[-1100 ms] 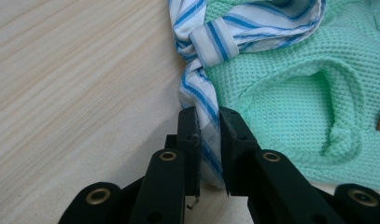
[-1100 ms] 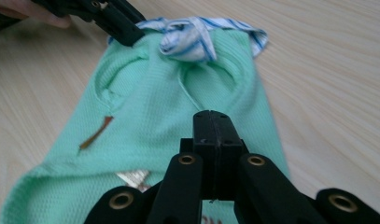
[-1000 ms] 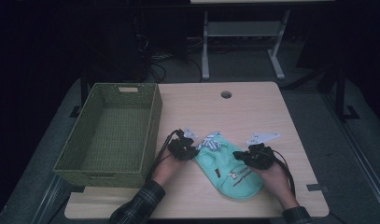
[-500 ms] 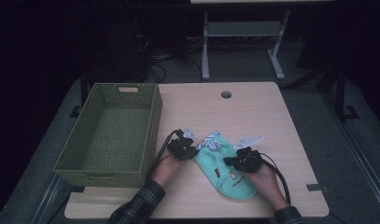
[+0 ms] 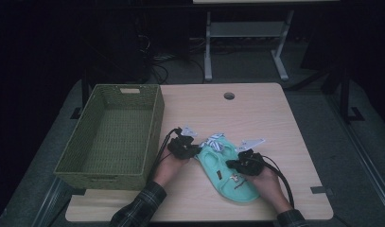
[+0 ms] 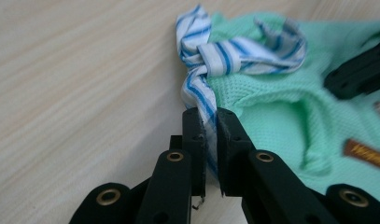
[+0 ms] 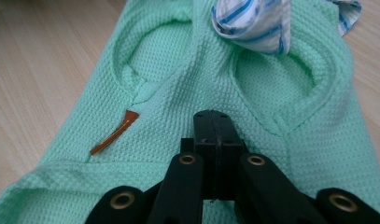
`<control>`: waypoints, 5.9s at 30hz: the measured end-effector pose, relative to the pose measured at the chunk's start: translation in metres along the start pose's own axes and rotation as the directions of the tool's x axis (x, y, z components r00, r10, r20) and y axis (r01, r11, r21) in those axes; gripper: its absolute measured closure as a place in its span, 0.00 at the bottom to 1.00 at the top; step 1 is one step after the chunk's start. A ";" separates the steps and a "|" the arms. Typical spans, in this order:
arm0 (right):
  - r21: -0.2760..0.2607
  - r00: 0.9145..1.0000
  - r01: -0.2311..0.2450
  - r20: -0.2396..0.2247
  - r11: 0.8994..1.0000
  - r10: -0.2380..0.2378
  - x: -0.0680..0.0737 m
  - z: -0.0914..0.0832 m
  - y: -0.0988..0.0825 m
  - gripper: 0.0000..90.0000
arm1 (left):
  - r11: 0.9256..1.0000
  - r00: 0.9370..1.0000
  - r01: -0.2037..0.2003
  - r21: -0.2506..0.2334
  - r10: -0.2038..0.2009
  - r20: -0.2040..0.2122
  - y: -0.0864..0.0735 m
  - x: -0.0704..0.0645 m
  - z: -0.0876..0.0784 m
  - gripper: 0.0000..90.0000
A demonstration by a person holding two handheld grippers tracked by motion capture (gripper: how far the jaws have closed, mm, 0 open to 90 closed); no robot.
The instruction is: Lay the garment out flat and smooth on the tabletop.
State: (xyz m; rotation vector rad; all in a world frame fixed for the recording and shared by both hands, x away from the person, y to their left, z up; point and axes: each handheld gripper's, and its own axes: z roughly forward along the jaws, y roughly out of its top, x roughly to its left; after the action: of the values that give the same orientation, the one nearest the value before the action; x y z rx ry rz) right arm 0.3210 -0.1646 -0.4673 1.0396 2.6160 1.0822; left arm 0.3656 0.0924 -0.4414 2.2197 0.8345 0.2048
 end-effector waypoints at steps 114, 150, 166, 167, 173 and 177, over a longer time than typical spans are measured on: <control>-0.053 0.993 -0.066 0.094 0.996 0.071 -0.030 -0.065 -0.043 1.00 | 0.982 0.939 -0.142 -0.123 0.173 0.296 0.040 -0.040 0.002 0.99; -0.099 0.990 -0.082 0.105 0.992 0.093 -0.041 -0.075 -0.040 1.00 | 0.969 0.897 -0.245 -0.023 0.236 0.374 0.031 -0.083 0.041 0.99; -0.116 0.999 -0.018 0.034 0.993 0.023 -0.034 -0.057 0.005 1.00 | 0.984 0.943 -0.174 -0.023 0.173 0.286 0.014 -0.054 -0.009 0.99; -0.118 0.999 -0.016 0.031 0.993 0.019 -0.033 -0.055 0.007 1.00 | 0.985 0.945 -0.171 -0.020 0.170 0.280 0.011 -0.052 -0.011 0.99; -0.107 1.000 0.012 0.007 0.994 -0.012 -0.024 -0.036 0.024 1.00 | 0.986 0.948 -0.165 -0.007 0.161 0.274 0.004 -0.049 -0.014 0.99; -0.101 0.999 0.037 -0.019 0.994 -0.039 -0.019 -0.021 0.035 1.00 | 0.985 0.947 -0.174 0.005 0.165 0.276 0.002 -0.050 -0.011 0.99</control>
State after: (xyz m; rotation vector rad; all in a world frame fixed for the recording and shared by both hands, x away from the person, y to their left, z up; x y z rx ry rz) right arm 0.3467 -0.1708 -0.4315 0.9592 2.5562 1.2090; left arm 0.3239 0.0670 -0.4276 2.2812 0.4986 -0.0357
